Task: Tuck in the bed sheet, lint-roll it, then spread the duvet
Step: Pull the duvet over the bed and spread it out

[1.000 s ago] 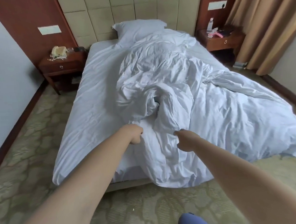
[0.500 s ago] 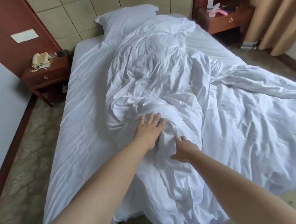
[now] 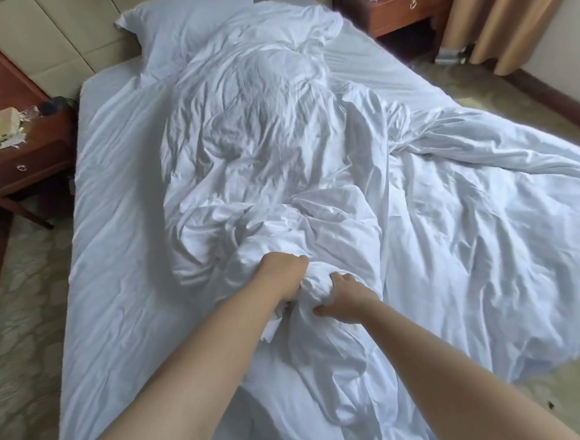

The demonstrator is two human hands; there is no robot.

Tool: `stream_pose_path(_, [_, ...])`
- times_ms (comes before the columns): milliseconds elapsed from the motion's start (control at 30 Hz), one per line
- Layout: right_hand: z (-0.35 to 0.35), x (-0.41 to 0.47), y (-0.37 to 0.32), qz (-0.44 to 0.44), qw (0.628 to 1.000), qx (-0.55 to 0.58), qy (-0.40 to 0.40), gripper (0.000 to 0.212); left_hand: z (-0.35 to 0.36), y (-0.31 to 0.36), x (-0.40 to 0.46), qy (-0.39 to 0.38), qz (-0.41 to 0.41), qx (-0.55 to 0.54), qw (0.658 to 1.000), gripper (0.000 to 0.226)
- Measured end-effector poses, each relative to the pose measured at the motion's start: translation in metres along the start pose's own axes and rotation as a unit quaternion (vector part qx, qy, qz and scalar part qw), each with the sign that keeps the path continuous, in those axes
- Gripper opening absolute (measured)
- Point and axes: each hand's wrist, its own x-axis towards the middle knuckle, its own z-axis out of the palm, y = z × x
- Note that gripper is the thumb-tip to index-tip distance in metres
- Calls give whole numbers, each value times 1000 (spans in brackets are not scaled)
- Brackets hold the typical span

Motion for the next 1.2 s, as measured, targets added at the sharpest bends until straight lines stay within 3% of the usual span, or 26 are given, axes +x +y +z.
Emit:
stream_pose_path(200, [12,-36,-53,-17,997,-73,29,81,29,-42,-68,-12,-32,-73,997,34])
stream_pose_path(400, [53,-107,-149,-56,969,-208,123,39,61,-86,-189,-6,-82,-153,985,34])
stream_pose_path(567, [128,-185,-237,-67,948,-228,213,41,111,-129,-325,26,-129,-230,964,34])
stream_pose_path(700, [176,-235,-295,-55,955,-120,267,61,147,-174,-406,89,-171,-332,923,22])
stream_pose_path(767, [188,-248,-315,-20,967,-49,249,71,153,-188,-429,126,-178,-368,904,16])
stream_pose_path(833, [198,-250,-331,31,975,101,197,79,158,-199,-440,145,-180,-380,896,25])
stream_pose_path(900, [206,-253,-344,76,945,307,86,72,164,-206,-442,141,-180,-369,901,29])
stream_pose_path(967, [211,-248,-353,73,925,372,-1,49,173,-213,-433,119,-173,-351,912,31])
stream_pose_path(1033, [211,-232,-361,101,892,440,4,18,182,-223,-420,89,-148,-343,923,34])
stream_pose_path(1067, [210,-220,-363,118,857,501,18,8,185,-230,-415,69,-138,-342,927,35])
stream_pose_path(1133, [212,-194,-370,136,790,596,43,15,195,-246,-402,35,-121,-344,930,37])
stream_pose_path(1200, [226,-142,-378,147,770,618,51,34,205,-269,-387,-2,-89,-364,927,29])
